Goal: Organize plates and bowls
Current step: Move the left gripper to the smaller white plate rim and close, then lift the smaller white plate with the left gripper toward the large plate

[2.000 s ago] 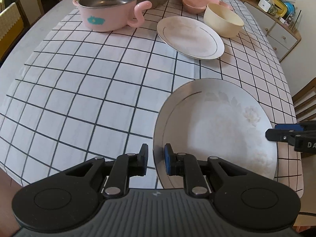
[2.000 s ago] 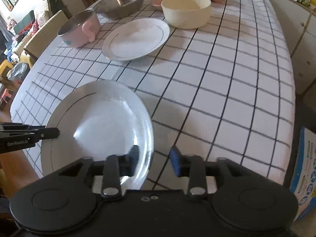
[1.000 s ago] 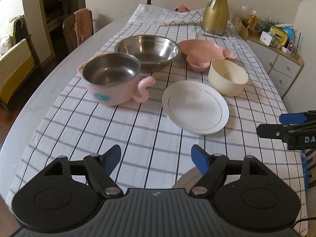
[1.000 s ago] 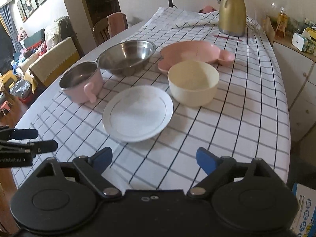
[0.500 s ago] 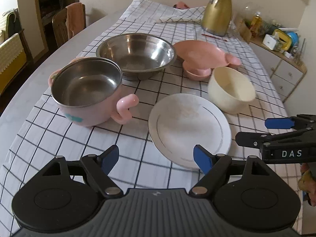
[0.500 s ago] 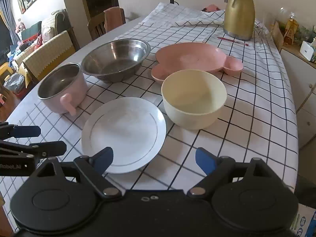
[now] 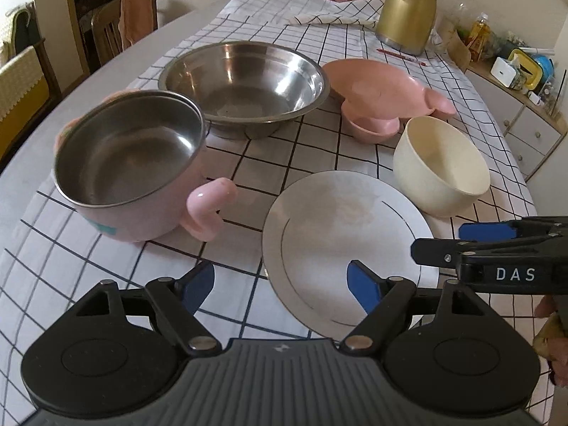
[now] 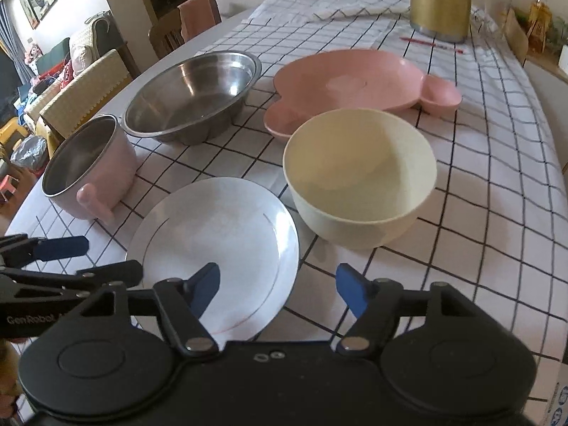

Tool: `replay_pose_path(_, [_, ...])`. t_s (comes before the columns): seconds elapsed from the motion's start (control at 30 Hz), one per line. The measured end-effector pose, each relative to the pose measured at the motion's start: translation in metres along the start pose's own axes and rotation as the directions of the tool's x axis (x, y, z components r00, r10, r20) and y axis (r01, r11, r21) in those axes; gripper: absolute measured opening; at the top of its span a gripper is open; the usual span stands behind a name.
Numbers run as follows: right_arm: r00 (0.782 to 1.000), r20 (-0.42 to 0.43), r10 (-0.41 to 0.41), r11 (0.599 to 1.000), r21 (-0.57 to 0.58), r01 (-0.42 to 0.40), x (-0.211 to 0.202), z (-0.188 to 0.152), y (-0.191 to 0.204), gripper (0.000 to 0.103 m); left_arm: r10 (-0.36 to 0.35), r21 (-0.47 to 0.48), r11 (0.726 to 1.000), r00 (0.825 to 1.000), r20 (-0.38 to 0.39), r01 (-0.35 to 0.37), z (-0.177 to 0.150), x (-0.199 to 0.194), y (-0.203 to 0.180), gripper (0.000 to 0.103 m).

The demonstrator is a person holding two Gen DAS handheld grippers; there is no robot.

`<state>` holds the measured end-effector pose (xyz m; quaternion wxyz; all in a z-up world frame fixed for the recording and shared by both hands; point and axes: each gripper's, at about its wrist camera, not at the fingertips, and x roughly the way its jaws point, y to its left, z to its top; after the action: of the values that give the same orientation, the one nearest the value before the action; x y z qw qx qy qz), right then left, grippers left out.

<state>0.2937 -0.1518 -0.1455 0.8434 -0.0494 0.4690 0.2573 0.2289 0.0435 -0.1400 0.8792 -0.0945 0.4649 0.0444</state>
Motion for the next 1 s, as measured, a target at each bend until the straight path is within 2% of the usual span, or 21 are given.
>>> replay_pose_path(0.03, [1.000, -0.002, 0.006, 1.000, 0.008, -0.006, 0.001, 0.000, -0.001, 0.070, -0.006, -0.007, 1.000, 1.000, -0.005, 0.006, 0.000, 0.002, 0.000, 0.081])
replay_pose_path(0.1, [1.000, -0.007, 0.013, 1.000, 0.019, -0.013, 0.004, 0.002, -0.003, 0.061, -0.009, -0.012, 1.000, 1.000, -0.014, 0.009, 0.000, 0.004, 0.001, 0.072])
replay_pose_path(0.13, [1.000, -0.011, 0.016, 1.000, 0.026, -0.016, 0.005, 0.003, -0.004, 0.059, -0.011, -0.010, 1.000, 1.000, -0.019, 0.010, 0.000, 0.006, 0.000, 0.067])
replay_pose_path(0.23, [1.000, -0.017, 0.021, 0.999, 0.046, -0.020, 0.009, 0.004, -0.008, 0.054, -0.019, -0.020, 1.000, 0.999, -0.027, 0.019, 0.000, 0.008, 0.002, 0.063])
replay_pose_path(0.37, [0.999, -0.028, 0.027, 0.998, 0.063, -0.025, 0.013, 0.005, -0.012, 0.044, -0.051, -0.058, 0.997, 0.998, -0.039, 0.049, 0.003, 0.011, 0.007, 0.049])
replay_pose_path(0.4, [0.999, -0.030, 0.030, 0.997, 0.066, -0.028, 0.013, 0.006, -0.013, 0.040, -0.057, -0.068, 0.996, 0.997, -0.043, 0.054, 0.003, 0.012, 0.009, 0.048])
replay_pose_path(0.53, [0.998, -0.038, 0.051, 0.996, 0.078, -0.048, 0.015, 0.008, -0.015, 0.034, -0.061, -0.087, 0.995, 0.996, -0.060, 0.056, 0.003, 0.016, 0.013, 0.036])
replay_pose_path(0.7, [0.997, -0.046, 0.058, 0.995, 0.085, -0.054, 0.018, 0.008, -0.016, 0.025, -0.080, -0.103, 0.992, 0.995, -0.064, 0.073, 0.004, 0.019, 0.015, 0.033])
replay_pose_path(0.77, [0.997, -0.048, 0.060, 0.994, 0.089, -0.056, 0.019, 0.008, -0.017, 0.023, -0.084, -0.108, 0.991, 0.994, -0.071, 0.076, 0.003, 0.020, 0.016, 0.026])
replay_pose_path(1.0, [0.996, -0.055, 0.069, 0.990, 0.127, -0.062, 0.022, 0.007, -0.024, 0.014, -0.099, -0.134, 0.987, 0.992, -0.083, 0.087, 0.003, 0.024, 0.023, 0.017])
